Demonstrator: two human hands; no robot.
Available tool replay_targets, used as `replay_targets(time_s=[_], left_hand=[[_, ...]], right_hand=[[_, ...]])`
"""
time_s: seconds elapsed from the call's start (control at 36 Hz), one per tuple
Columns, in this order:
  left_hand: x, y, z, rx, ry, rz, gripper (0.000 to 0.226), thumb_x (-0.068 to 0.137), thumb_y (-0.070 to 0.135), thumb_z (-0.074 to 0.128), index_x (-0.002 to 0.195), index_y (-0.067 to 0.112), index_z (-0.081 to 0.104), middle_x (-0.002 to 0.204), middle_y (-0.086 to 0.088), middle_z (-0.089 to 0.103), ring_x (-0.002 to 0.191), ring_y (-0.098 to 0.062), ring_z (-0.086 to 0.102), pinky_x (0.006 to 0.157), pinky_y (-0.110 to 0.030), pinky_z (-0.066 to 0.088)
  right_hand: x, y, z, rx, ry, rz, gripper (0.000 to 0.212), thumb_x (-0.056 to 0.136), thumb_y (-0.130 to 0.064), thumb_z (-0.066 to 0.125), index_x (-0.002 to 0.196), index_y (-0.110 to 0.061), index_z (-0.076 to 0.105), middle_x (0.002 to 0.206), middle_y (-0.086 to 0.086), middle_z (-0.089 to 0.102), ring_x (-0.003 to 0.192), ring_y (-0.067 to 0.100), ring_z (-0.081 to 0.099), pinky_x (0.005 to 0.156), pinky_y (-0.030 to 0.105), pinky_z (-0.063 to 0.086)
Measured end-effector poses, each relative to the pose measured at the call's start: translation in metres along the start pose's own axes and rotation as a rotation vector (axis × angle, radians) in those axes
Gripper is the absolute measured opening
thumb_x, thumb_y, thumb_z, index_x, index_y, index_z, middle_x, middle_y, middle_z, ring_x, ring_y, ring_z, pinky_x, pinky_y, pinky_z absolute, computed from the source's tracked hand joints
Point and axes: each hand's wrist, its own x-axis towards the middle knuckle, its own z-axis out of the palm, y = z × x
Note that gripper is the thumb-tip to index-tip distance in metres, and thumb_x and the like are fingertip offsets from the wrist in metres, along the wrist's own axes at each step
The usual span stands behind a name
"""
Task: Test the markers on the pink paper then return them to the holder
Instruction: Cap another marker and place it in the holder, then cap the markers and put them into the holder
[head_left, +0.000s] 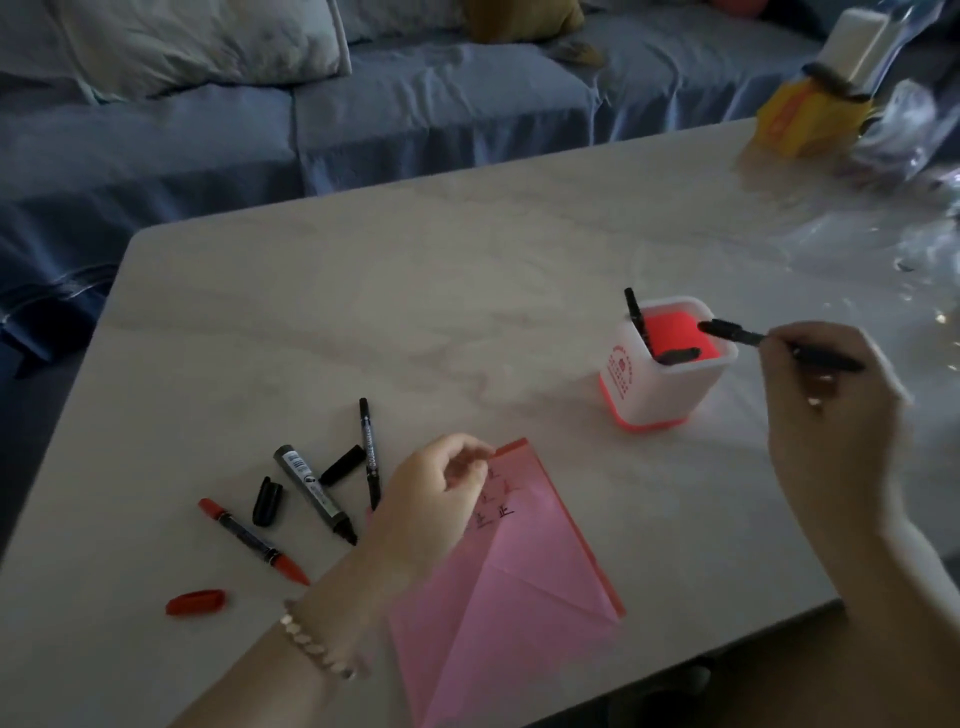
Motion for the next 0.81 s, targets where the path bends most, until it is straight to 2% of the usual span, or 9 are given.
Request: replay_targets(time_s=[0.08,0.19,0.28,0.39,0.47,0.56,0.61,0.67,0.81], left_hand=[[-0.006,-0.012,-0.007,-0.003,0.012,-0.067,0.017,0.091,0.017,0.050,0.087,0.028,0.063,0.082,0.012,0.068,0.078,0.002,0.062,0.074,-0.022,0.052],[-0.011,-0.023,-0.015,0.008,0.057,-0.073,0.019,0.091,0.014,0.051,0.083,0.027,0.063,0.081,0.012,0.068,0.077,0.004,0.062,0.075,-0.026,0.053],[-0.011,-0.029,-0.020,0.040,0.107,-0.061,0.023,0.091,0.012,0.052,0.080,0.030,0.062,0.081,0.014,0.067,0.077,0.007,0.060,0.071,-0.019,0.049],[-0.011,-0.038,-0.029,0.181,0.205,-0.039,0.015,0.090,0.013,0.054,0.090,0.024,0.064,0.084,0.014,0.063,0.076,0.002,0.058,0.061,-0.008,0.039],[-0.010,-0.048,-0.040,0.318,0.319,-0.049,0.013,0.088,0.012,0.055,0.097,0.014,0.065,0.087,0.005,0.060,0.075,-0.009,0.057,0.059,-0.013,0.038],[-0.005,-0.062,-0.054,0.394,0.427,-0.090,0.017,0.082,0.007,0.060,0.098,0.007,0.065,0.084,-0.002,0.058,0.081,-0.022,0.057,0.067,-0.026,0.040],[-0.002,-0.070,-0.062,0.434,0.462,-0.108,0.018,0.080,0.008,0.063,0.098,0.006,0.064,0.085,-0.007,0.061,0.087,-0.027,0.057,0.073,-0.032,0.044],[0.003,-0.074,-0.067,0.480,0.464,-0.130,0.022,0.079,0.013,0.066,0.100,0.008,0.063,0.089,-0.009,0.062,0.092,-0.029,0.055,0.076,-0.036,0.044],[0.019,-0.078,-0.073,0.636,0.308,-0.169,0.031,0.082,0.032,0.064,0.108,0.014,0.060,0.103,-0.003,0.063,0.103,-0.026,0.049,0.081,-0.034,0.042]], right_hand=[[0.004,0.016,0.017,-0.114,-0.121,0.087,0.010,0.085,-0.013,0.056,0.094,-0.014,0.062,0.088,0.006,0.060,0.080,0.024,0.059,0.065,0.022,0.039],[0.004,0.014,0.032,-0.163,-0.245,0.179,0.017,0.087,-0.009,0.052,0.103,-0.009,0.056,0.098,0.011,0.060,0.087,0.027,0.055,0.071,0.025,0.034],[0.004,0.012,0.031,-0.214,-0.281,0.212,0.025,0.087,-0.009,0.048,0.111,-0.011,0.053,0.103,0.014,0.060,0.086,0.026,0.050,0.071,0.026,0.032],[-0.012,0.007,0.019,-0.215,-0.312,0.248,0.034,0.083,-0.007,0.053,0.117,-0.014,0.051,0.087,0.006,0.059,0.078,0.025,0.052,0.070,0.027,0.034],[-0.034,0.007,0.015,-0.199,-0.375,0.301,0.032,0.083,-0.010,0.057,0.114,-0.017,0.052,0.077,0.001,0.058,0.070,0.022,0.056,0.067,0.029,0.039],[-0.058,0.008,0.023,-0.197,-0.514,0.321,0.024,0.083,-0.011,0.059,0.105,-0.019,0.057,0.074,-0.006,0.060,0.067,0.013,0.057,0.058,0.026,0.040],[-0.072,0.005,0.032,-0.194,-0.611,0.326,0.020,0.083,-0.012,0.060,0.098,-0.024,0.058,0.073,-0.007,0.061,0.065,0.010,0.058,0.050,0.019,0.041],[-0.084,0.001,0.042,-0.178,-0.684,0.316,0.019,0.083,-0.011,0.060,0.091,-0.028,0.058,0.071,-0.009,0.062,0.063,0.007,0.058,0.044,0.010,0.040],[-0.100,-0.019,0.067,-0.171,-0.816,0.250,0.023,0.082,-0.012,0.060,0.083,-0.035,0.057,0.070,-0.014,0.062,0.067,-0.001,0.057,0.054,0.005,0.041]])
